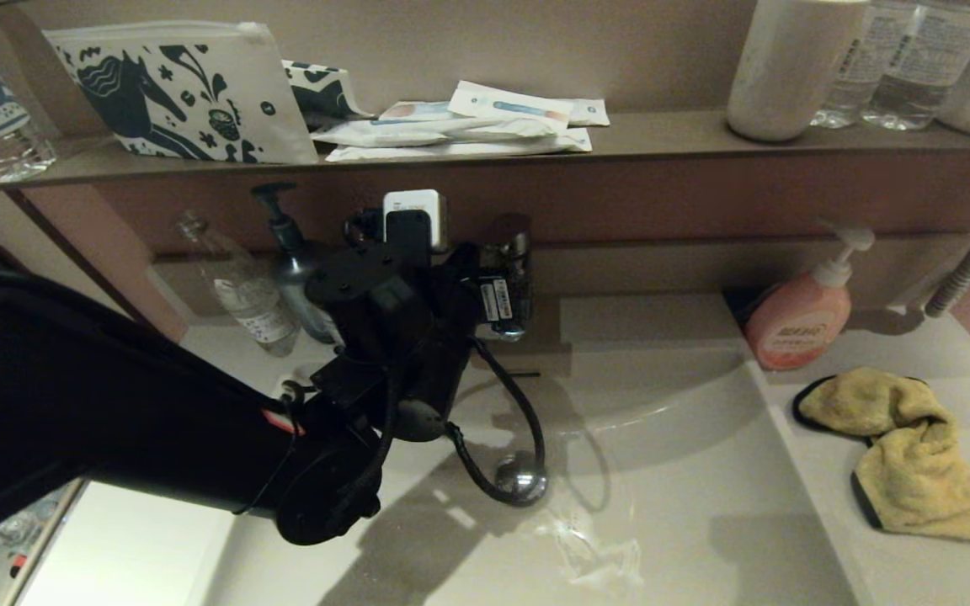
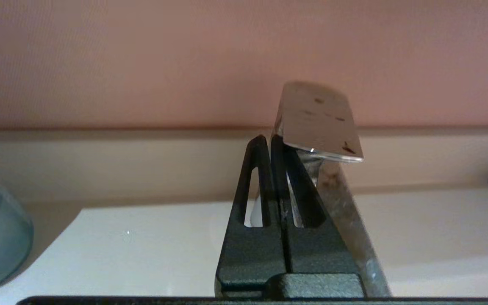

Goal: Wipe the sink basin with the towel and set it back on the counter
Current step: Turn on the faucet

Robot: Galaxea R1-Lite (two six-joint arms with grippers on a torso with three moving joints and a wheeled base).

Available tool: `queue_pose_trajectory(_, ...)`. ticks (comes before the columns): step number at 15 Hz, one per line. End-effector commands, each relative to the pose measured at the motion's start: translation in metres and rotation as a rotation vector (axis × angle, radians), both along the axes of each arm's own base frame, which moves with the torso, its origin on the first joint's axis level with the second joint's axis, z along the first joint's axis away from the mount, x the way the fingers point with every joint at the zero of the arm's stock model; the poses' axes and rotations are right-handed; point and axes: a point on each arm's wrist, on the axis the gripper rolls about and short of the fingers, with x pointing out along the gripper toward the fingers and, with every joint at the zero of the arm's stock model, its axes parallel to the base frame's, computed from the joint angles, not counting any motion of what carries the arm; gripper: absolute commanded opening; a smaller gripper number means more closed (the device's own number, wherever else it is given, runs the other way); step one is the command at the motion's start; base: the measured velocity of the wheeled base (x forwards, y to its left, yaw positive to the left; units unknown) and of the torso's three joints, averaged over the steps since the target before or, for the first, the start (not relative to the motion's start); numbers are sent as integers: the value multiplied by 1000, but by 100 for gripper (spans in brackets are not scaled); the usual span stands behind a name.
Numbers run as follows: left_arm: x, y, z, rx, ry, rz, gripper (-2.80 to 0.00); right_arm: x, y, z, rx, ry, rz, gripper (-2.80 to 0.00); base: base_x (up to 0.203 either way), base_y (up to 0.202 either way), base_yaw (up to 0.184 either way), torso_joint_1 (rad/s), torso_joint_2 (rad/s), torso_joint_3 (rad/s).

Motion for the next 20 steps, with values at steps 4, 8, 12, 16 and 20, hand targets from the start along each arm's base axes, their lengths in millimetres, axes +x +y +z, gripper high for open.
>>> queue_pose_trajectory(4, -10, -1, 15, -39, -32, 3, -280, 0, 0, 0, -1, 1, 0, -280, 0, 0, 0, 0, 0, 0)
queue_pose_trajectory(8, -12, -2, 22, -40, -51, 1, -280, 0, 0, 0, 0, 2, 0, -280, 0, 0, 0, 0, 0, 0)
queue_pose_trajectory(12, -17, 3, 34, -57, -73, -1, -280, 0, 0, 0, -1, 2, 1, -280, 0, 0, 0, 0, 0, 0)
queue_pose_trajectory(16, -17, 2, 34, -34, -79, 1, -280, 0, 0, 0, 0, 2, 0, -280, 0, 0, 0, 0, 0, 0)
queue_pose_trajectory(20, -11, -5, 33, -10, -88, 3, -280, 0, 0, 0, 0, 1, 1, -280, 0, 0, 0, 0, 0, 0)
